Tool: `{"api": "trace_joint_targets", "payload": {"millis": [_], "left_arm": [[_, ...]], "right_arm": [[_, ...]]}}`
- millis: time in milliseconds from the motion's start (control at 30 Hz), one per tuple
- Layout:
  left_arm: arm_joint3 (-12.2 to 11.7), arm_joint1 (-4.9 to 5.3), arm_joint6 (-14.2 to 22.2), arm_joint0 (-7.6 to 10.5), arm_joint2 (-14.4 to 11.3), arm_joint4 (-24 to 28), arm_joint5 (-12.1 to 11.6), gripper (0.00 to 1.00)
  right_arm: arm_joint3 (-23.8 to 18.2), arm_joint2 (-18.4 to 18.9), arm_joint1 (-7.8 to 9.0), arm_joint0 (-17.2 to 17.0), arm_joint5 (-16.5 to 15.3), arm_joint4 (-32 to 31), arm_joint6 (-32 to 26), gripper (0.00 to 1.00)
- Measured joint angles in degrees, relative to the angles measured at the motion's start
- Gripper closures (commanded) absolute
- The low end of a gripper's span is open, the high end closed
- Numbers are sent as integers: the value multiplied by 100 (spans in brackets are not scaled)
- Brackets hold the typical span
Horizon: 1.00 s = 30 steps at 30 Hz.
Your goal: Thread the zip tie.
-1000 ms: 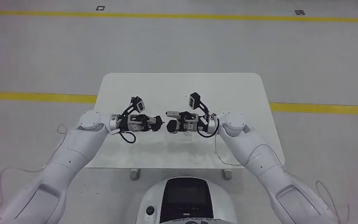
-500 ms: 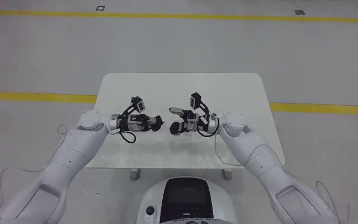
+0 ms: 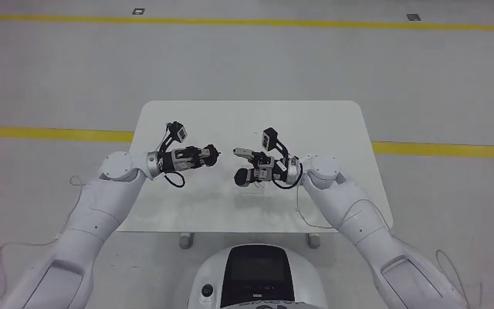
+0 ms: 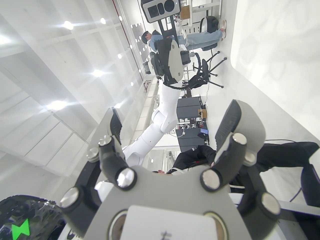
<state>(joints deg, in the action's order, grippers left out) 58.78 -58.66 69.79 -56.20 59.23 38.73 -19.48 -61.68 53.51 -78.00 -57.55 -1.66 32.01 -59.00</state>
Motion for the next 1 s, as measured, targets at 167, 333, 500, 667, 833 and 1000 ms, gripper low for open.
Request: {"api": "trace_joint_targets", "payload": {"millis": [167, 333, 500, 667, 833, 1000], "left_arm": [[-33, -162, 171, -144, 498, -275, 0, 100], [-27, -296, 519, -279, 725, 25, 0, 100], [-28, -292, 476, -274, 717, 35, 0, 100], [-28, -292, 477, -274, 717, 35, 0, 100], [-28, -292, 478, -274, 717, 35, 0, 100], [-28, -292, 478, -274, 717, 35, 0, 100]], "right_arm": [[0, 0, 0, 0, 0, 0, 0, 0], [0, 0, 0, 0, 0, 0, 0, 0], [0, 0, 0, 0, 0, 0, 0, 0], [0, 0, 0, 0, 0, 0, 0, 0], [0, 0, 0, 0, 0, 0, 0, 0], [0, 0, 0, 0, 0, 0, 0, 0]]}}
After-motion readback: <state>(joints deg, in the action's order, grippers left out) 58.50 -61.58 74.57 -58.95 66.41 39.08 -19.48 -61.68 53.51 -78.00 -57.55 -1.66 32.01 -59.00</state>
